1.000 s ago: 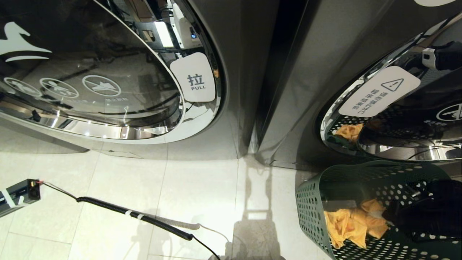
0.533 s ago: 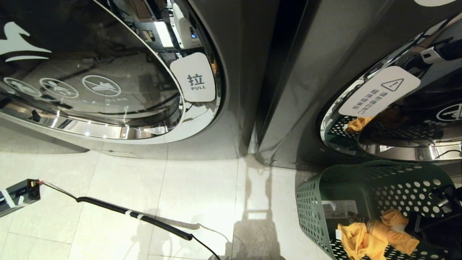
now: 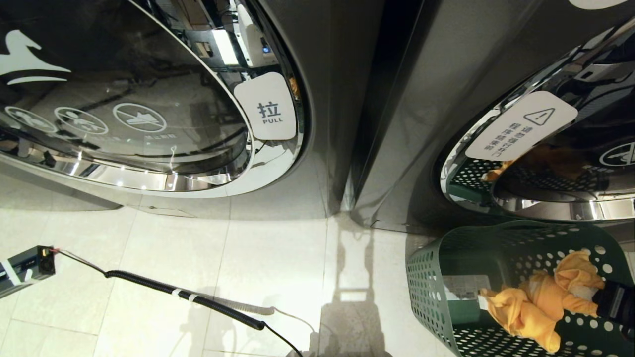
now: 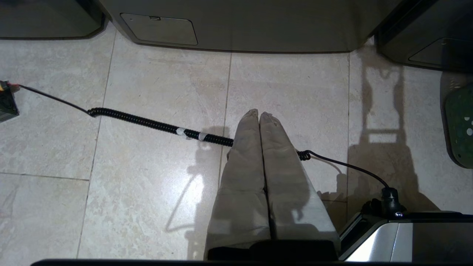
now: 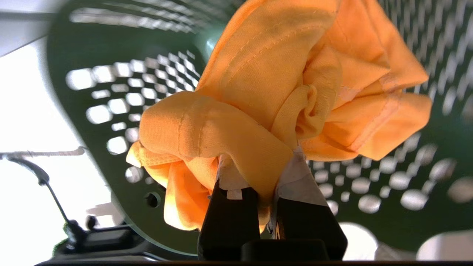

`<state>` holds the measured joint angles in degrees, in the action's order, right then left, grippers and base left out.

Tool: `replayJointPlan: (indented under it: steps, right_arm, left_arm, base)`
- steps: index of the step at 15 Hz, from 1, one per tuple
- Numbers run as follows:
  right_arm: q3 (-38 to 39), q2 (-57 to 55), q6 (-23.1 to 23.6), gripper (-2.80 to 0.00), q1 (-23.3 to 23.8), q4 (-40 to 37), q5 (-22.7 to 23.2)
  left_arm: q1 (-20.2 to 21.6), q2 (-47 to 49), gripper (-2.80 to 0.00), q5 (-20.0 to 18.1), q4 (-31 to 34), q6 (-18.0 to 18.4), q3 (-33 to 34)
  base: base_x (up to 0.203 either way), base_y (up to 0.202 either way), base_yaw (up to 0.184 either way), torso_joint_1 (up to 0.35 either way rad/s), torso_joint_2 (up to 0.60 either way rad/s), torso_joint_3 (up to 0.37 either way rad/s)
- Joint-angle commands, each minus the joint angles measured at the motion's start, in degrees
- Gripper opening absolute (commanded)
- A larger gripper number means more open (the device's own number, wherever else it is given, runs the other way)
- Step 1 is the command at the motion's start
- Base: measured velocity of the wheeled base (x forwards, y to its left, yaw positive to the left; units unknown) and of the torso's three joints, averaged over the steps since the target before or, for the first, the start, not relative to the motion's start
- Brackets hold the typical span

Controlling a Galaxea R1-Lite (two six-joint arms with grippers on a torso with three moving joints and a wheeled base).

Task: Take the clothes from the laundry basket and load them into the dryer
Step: Take the clothes out of the basket, then put the clothes in the dryer

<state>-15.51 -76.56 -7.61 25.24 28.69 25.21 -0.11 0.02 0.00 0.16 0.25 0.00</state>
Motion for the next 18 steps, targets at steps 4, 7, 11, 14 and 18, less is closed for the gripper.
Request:
replayJointPlan:
  steps: [4,7,11,14,18]
  right_arm:
    - [-1.7,22.4,2.4,-2.80,-17.8,-7.7,-9.6]
    - [-3.3,34.6,2.6,-2.80,-32.5,-18.7,-22.6]
    - [-1.8,48.3,2.8,-2.80,-35.3,-28.9,-26.4]
    - [8.2,58.0,3.7,-2.80,-35.3,-31.1,-26.4]
    - [15.6,59.9,7.7,-2.80,-34.7,-28.8,-25.3]
  left_arm:
    - [0.0,-0.1,-2.80,0.0,0.0,0.0,0.1]
    - [0.0,-0.1,-2.80,0.0,0.0,0.0,0.1]
    - [0.0,-0.1,-2.80,0.0,0.0,0.0,0.1]
    - [0.0,-0.1,-2.80,0.0,0.0,0.0,0.1]
    - [-0.1,-0.1,-2.80,0.0,0.0,0.0,0.1]
  base:
    - [0.000,0.000,0.000,0.000,0.00,0.000]
    - [0.000,0.000,0.000,0.000,0.00,0.000]
    - [0.000,0.000,0.000,0.000,0.00,0.000]
    - [0.000,0.000,0.000,0.000,0.00,0.000]
    - [0.000,0.000,0.000,0.000,0.00,0.000]
